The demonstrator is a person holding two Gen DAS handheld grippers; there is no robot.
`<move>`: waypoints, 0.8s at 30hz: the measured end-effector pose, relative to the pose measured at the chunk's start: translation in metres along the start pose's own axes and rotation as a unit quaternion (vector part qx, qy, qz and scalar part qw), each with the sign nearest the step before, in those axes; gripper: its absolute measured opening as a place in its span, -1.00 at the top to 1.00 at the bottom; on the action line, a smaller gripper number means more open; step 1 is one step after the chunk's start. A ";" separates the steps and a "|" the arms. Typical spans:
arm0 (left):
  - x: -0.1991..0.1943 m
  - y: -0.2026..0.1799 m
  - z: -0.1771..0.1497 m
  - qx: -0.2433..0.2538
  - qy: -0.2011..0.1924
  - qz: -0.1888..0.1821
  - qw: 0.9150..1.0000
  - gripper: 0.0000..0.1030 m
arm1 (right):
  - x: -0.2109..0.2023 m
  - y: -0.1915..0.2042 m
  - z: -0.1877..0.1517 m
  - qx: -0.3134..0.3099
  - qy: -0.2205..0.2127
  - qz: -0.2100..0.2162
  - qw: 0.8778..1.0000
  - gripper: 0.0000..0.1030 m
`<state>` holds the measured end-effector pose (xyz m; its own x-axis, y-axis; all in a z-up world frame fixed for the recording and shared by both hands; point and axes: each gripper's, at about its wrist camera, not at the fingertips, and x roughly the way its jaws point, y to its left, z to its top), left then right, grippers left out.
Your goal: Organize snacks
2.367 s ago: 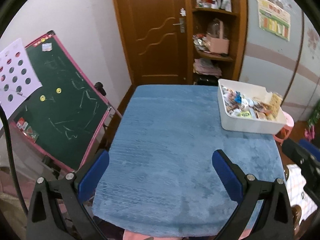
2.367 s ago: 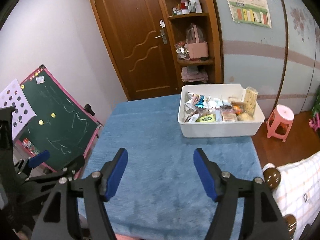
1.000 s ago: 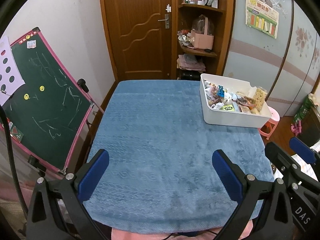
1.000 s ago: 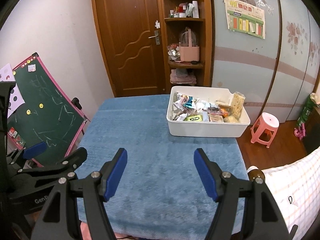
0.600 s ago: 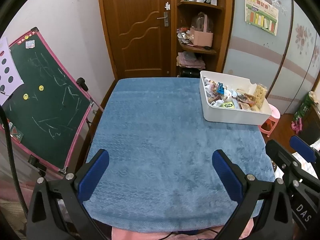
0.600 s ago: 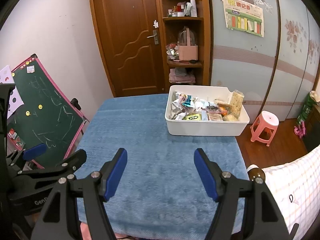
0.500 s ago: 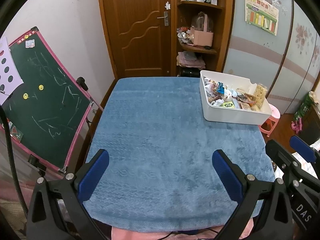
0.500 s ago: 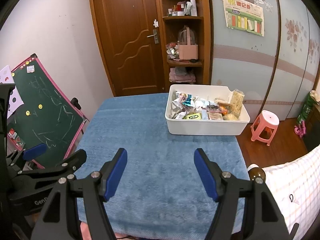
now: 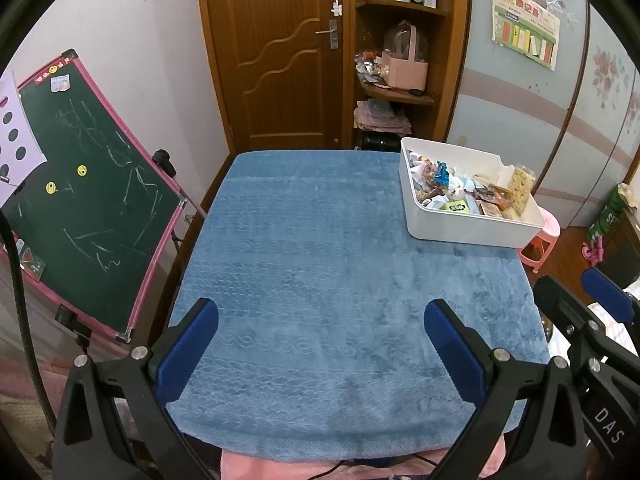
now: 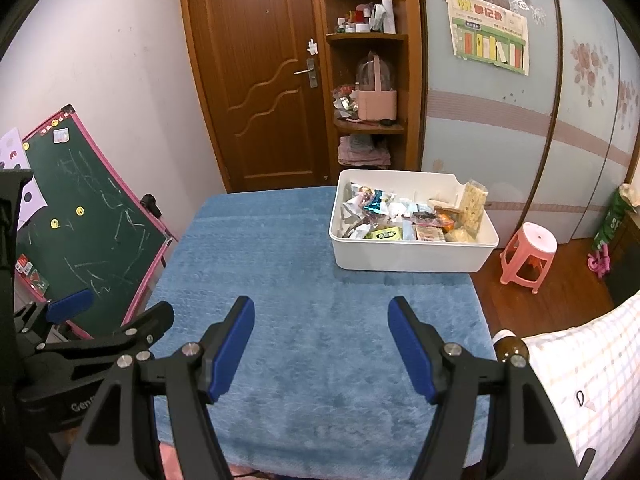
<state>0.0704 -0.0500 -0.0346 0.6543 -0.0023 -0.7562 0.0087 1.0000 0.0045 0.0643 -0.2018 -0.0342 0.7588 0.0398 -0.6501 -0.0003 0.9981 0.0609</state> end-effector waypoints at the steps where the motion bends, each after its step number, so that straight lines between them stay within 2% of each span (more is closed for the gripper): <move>1: 0.000 0.000 0.000 0.001 0.000 0.001 1.000 -0.99 | 0.000 -0.001 -0.001 0.001 0.000 0.001 1.000 -0.36; 24: -0.001 0.003 -0.006 0.004 0.001 0.000 1.000 -0.99 | -0.003 -0.001 -0.003 0.007 0.002 0.003 1.000 -0.36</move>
<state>0.0652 -0.0470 -0.0376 0.6527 -0.0017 -0.7576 0.0147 0.9998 0.0104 0.0603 -0.2022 -0.0350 0.7563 0.0469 -0.6526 0.0042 0.9971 0.0766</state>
